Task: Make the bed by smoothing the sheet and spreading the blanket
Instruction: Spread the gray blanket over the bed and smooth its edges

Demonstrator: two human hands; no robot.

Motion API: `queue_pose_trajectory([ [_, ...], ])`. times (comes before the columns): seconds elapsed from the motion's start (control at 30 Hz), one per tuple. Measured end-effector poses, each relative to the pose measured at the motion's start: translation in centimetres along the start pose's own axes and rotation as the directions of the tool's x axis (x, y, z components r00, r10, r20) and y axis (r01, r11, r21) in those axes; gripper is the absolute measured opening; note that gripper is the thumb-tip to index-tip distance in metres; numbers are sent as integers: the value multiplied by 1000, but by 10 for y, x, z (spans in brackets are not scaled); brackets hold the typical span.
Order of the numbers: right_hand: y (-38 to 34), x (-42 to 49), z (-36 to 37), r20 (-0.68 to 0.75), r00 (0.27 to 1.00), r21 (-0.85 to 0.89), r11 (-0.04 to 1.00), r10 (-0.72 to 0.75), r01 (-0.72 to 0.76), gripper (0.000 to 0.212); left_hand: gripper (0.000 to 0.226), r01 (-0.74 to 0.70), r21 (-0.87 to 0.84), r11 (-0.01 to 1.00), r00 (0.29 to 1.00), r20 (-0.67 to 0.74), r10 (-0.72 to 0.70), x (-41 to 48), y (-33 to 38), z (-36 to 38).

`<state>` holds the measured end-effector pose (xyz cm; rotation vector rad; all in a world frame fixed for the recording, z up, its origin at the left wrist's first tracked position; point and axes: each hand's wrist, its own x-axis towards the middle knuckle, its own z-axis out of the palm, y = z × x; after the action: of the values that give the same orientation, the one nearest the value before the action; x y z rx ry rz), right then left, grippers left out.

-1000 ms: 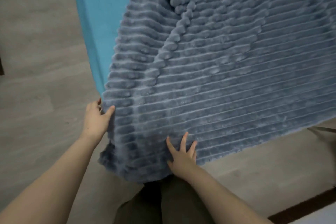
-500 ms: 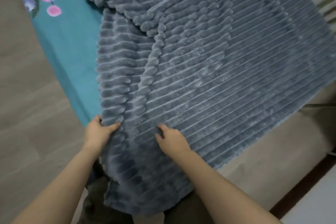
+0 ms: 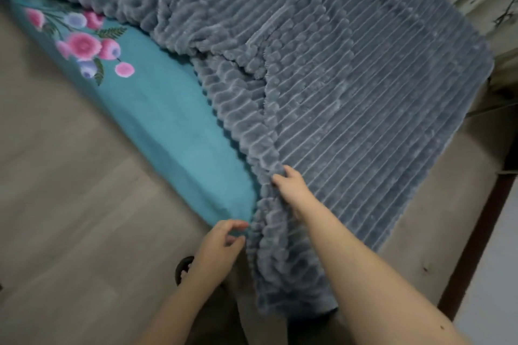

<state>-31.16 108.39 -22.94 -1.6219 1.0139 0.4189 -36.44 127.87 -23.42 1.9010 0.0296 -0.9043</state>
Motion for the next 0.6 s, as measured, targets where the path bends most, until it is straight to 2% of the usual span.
queue_pose_trajectory([
  [0.07, 9, -1, -10, -88, 991, -233, 965, 101, -119, 35, 33, 35, -19, 999, 998, -53, -36, -5, -15, -21],
  [0.13, 16, -6, -17, -151, 966, -423, 870, 208, -254, 38, 25, 92, -99, 991, 991, -91, -102, -4, -26, -38],
  [0.23, 21, -15, -13, -247, 947, -481, 823, 203, -302, 31, 24, 164, -183, 969, 977, -102, -185, -2, -30, -57],
  [0.33, 13, -14, -2, -243, 969, -556, 824, -34, -110, 44, 26, 164, -159, 974, 980, -90, -179, 1, -29, -73],
  [0.43, -7, -2, 14, -128, 957, -630, 767, -261, 124, 61, 26, 173, -104, 979, 983, -50, -179, 8, -24, -90],
  [0.5, -23, 9, 25, -33, 947, -672, 708, -321, 217, 71, 23, 185, -95, 978, 981, -31, -189, 15, -17, -105],
  [0.6, -44, 33, 39, 53, 954, -700, 671, -294, 246, 81, 21, 194, -82, 977, 981, -7, -196, 32, -2, -130],
])
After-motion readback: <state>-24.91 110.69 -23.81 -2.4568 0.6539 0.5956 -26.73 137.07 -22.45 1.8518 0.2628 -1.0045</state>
